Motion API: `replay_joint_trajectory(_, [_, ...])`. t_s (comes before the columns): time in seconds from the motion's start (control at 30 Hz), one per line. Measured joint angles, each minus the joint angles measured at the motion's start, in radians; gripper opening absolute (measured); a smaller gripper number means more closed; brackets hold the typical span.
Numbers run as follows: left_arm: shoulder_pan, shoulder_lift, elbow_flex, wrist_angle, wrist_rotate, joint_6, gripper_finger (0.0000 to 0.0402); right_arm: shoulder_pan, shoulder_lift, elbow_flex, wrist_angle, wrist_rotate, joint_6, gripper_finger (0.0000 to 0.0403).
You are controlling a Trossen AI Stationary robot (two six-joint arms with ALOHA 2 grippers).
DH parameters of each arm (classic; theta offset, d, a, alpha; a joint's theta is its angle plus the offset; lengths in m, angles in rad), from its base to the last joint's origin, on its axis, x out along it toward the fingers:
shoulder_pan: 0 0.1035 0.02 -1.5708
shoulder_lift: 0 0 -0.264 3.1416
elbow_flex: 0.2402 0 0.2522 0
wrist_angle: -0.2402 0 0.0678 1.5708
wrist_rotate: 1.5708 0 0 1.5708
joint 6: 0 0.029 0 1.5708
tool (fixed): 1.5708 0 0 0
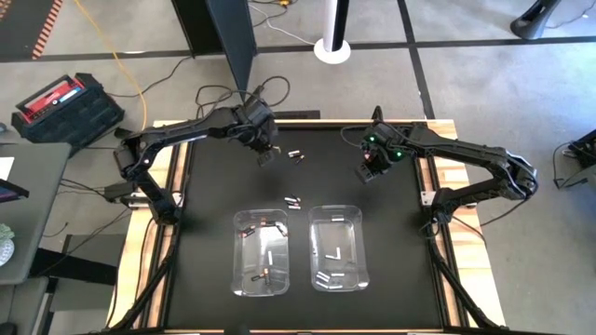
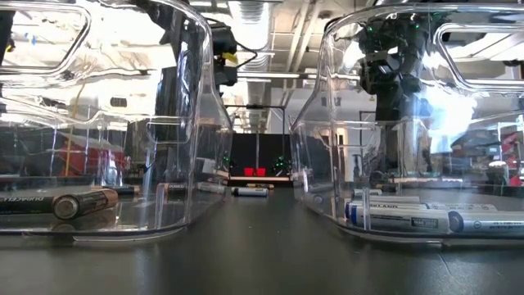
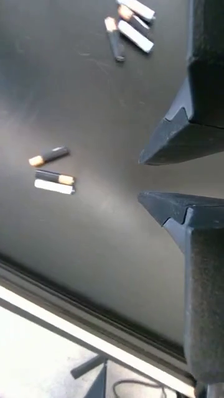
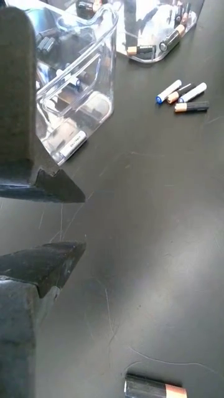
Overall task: Sort batteries
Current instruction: Put the white battery into the right transparent bin
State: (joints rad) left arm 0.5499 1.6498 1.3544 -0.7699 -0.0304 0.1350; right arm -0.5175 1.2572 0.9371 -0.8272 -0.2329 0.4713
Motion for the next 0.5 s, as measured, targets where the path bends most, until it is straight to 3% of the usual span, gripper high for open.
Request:
replay_joint_trajectory(0.13, [0.0, -0.001, 0.0, 0.043, -0.009, -0.038, 0.0083, 0.0, 0.0, 0.0, 0.0, 0.0, -0.003, 0.0127])
replay_joint_trajectory(0.5, [-0.002, 0.004, 0.0, 0.116, -0.027, -0.094, 0.0147, 0.0, 0.0, 0.0, 0.0, 0.0, -0.008, 0.0127])
